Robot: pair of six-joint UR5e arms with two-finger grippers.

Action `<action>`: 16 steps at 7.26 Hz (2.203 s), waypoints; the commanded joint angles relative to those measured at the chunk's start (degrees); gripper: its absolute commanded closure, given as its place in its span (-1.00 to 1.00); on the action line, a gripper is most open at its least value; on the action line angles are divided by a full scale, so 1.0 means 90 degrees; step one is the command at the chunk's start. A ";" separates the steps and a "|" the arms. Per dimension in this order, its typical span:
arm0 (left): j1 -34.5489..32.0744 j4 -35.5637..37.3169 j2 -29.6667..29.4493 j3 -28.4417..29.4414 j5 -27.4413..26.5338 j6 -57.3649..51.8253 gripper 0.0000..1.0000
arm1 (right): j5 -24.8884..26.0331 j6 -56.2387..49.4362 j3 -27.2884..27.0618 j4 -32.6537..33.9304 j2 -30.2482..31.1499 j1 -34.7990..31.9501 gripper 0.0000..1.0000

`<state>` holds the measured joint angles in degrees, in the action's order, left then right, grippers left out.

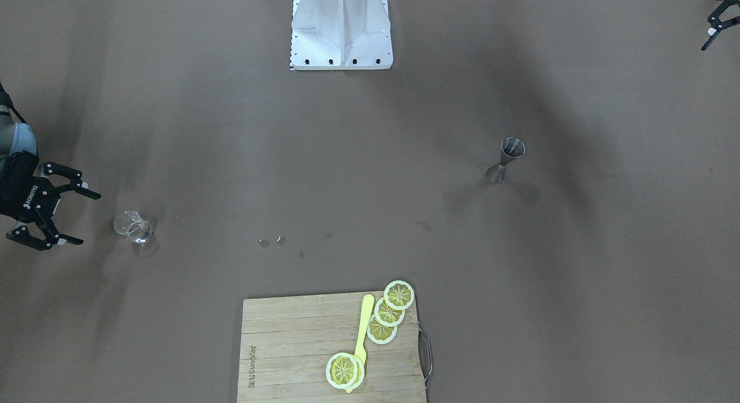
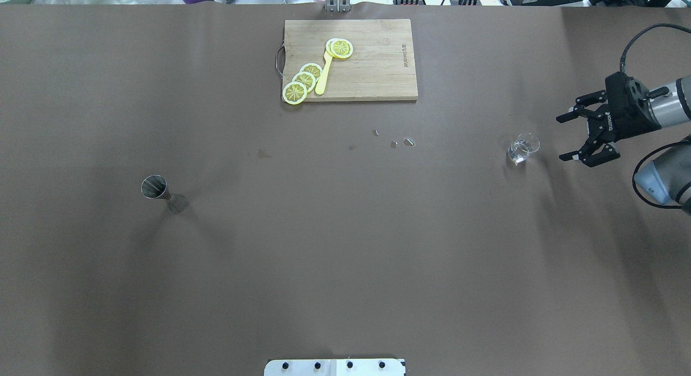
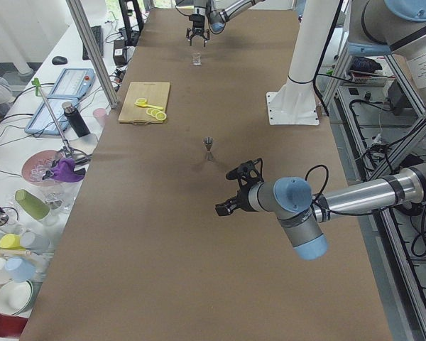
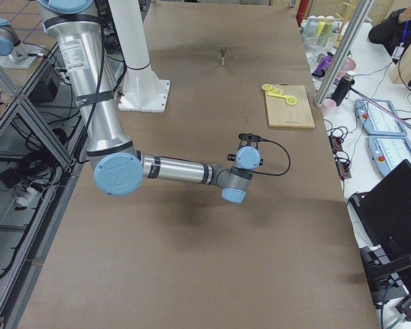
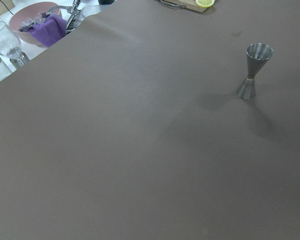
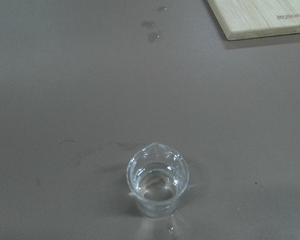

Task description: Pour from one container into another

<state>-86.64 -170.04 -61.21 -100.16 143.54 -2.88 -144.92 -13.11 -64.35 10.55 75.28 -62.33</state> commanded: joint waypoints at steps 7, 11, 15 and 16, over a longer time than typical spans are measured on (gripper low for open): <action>0.3548 -0.1906 0.0395 -0.0317 -0.4986 0.2429 -0.97 | 0.1033 0.0128 0.0099 -0.0557 -0.0103 0.0783 -0.97; 0.6816 -0.2833 0.0356 -0.0317 -0.8265 0.2991 -0.97 | 0.1141 0.0148 0.0128 -0.0557 -0.0122 0.0812 -0.94; 0.9825 -0.3321 0.0230 -0.0181 -1.2754 0.3592 -0.97 | 0.1171 0.0148 0.0197 -0.0557 -0.0180 0.0842 -0.90; 1.0112 -0.3855 0.0045 -0.0093 -1.3084 0.3592 -0.97 | 0.1171 0.0148 0.0197 -0.0557 -0.0190 0.0900 -0.90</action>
<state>-0.99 -200.42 -59.33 -101.83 33.27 29.29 -134.39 -11.78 -62.68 5.54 73.76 -54.70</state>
